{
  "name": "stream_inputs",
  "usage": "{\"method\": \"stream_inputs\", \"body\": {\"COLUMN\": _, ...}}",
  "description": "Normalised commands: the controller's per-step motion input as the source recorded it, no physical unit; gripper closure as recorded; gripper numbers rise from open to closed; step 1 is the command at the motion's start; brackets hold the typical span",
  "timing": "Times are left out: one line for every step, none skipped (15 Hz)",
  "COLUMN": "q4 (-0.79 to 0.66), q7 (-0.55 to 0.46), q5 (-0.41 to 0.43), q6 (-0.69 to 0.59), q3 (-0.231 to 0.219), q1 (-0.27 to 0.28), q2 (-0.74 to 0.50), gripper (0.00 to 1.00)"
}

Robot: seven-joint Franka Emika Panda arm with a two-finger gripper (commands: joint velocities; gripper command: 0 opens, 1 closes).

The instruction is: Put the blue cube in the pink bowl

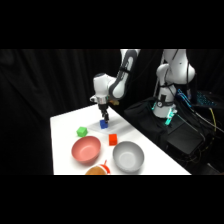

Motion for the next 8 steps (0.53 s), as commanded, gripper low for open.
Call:
{"method": "stream_inputs", "body": {"q4": 0.07, "q7": -0.04, "q5": 0.180, "q6": 0.27, "q3": 0.171, "q1": -0.154, "q2": 0.19, "gripper": 0.00}}
{"method": "stream_inputs", "body": {"q4": 0.08, "q7": -0.02, "q5": 0.179, "q6": 0.27, "q3": 0.168, "q1": -0.157, "q2": 0.20, "gripper": 0.00}}
{"method": "stream_inputs", "body": {"q4": 0.08, "q7": -0.02, "q5": 0.178, "q6": 0.28, "q3": 0.166, "q1": -0.164, "q2": 0.20, "gripper": 0.00}}
{"method": "stream_inputs", "body": {"q4": 0.08, "q7": 0.01, "q5": 0.159, "q6": 0.29, "q3": 0.145, "q1": -0.154, "q2": 0.19, "gripper": 0.00}}
{"method": "stream_inputs", "body": {"q4": 0.09, "q7": 0.03, "q5": 0.132, "q6": 0.29, "q3": 0.121, "q1": -0.143, "q2": 0.19, "gripper": 0.00}}
{"method": "stream_inputs", "body": {"q4": 0.08, "q7": 0.03, "q5": 0.118, "q6": 0.28, "q3": 0.116, "q1": -0.143, "q2": 0.18, "gripper": 0.00}}
{"method": "stream_inputs", "body": {"q4": 0.07, "q7": 0.07, "q5": 0.092, "q6": 0.28, "q3": 0.087, "q1": -0.118, "q2": 0.16, "gripper": 0.00}}
{"method": "stream_inputs", "body": {"q4": 0.06, "q7": 0.10, "q5": 0.085, "q6": 0.29, "q3": 0.073, "q1": -0.104, "q2": 0.14, "gripper": 0.00}}
